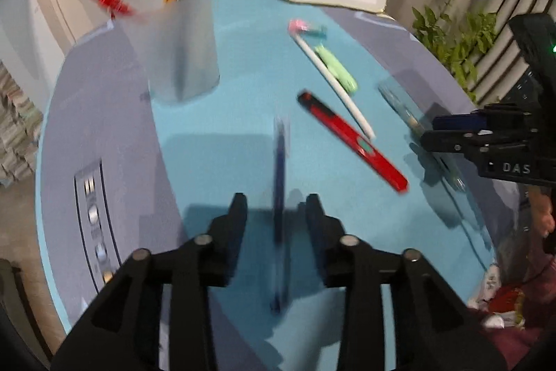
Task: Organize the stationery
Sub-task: 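Lift the clear pen with the right tool while the left tool lifts the blue pen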
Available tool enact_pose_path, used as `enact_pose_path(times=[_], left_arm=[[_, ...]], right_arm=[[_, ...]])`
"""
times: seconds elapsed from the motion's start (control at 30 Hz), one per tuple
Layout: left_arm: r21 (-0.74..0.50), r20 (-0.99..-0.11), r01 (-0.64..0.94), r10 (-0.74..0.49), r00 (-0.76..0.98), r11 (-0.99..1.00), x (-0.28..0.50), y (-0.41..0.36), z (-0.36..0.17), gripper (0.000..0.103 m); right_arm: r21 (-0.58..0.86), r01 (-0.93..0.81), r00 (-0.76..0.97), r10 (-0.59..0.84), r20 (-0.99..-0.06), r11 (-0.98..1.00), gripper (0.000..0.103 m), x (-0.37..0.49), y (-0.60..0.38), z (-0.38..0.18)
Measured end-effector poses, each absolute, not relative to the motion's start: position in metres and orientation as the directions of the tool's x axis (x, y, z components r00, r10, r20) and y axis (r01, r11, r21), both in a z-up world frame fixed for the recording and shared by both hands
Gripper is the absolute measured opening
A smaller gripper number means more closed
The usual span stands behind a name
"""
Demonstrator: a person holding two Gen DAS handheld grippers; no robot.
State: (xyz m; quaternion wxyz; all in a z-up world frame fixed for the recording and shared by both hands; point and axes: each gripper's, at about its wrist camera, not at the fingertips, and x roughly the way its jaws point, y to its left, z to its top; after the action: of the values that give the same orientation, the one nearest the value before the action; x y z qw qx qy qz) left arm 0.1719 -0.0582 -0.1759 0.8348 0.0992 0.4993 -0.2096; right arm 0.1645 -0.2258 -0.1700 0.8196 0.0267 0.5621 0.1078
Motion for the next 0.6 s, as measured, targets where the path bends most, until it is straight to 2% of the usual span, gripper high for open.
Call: enact_pose_path(times=[0.17,0.4,0.47,0.5,0.53,0.6], left_arm=[[-0.033,-0.887,0.465,-0.24,0.394,0.885,0.196,-0.08,-0.183,0.032],[0.0,-0.887,0.485,-0.224,0.404,0.874,0.206,-0.093,-0.185,0.032],[0.006,-0.883,0.497,-0.229,0.41,0.868,0.202,-0.093,-0.184,0.015],[0.014,-0.884,0.512,-0.229,0.407,0.859,0.2,-0.096,-0.184,0.01],[0.024,-0.883,0.516,-0.223,0.412,0.856,0.199,-0.098,-0.183,0.01],[0.04,-0.871,0.522,-0.226,0.436,0.852,0.194,-0.099,-0.179,0.01]], right_arm=[[0.1,-0.078,0.367,0.122,-0.922,0.992,0.032,0.192,-0.225,-0.173],[0.069,-0.088,0.35,0.095,-0.932,0.994,0.032,0.211,-0.212,-0.18],[0.041,-0.095,0.353,0.072,-0.933,0.995,0.03,0.214,-0.208,-0.18],[0.021,-0.106,0.36,0.058,-0.931,0.994,0.023,0.213,-0.205,-0.18],[0.021,-0.112,0.361,0.061,-0.93,0.993,0.016,0.212,-0.203,-0.18],[0.061,-0.114,0.37,0.099,-0.924,0.992,0.016,0.21,-0.204,-0.176]])
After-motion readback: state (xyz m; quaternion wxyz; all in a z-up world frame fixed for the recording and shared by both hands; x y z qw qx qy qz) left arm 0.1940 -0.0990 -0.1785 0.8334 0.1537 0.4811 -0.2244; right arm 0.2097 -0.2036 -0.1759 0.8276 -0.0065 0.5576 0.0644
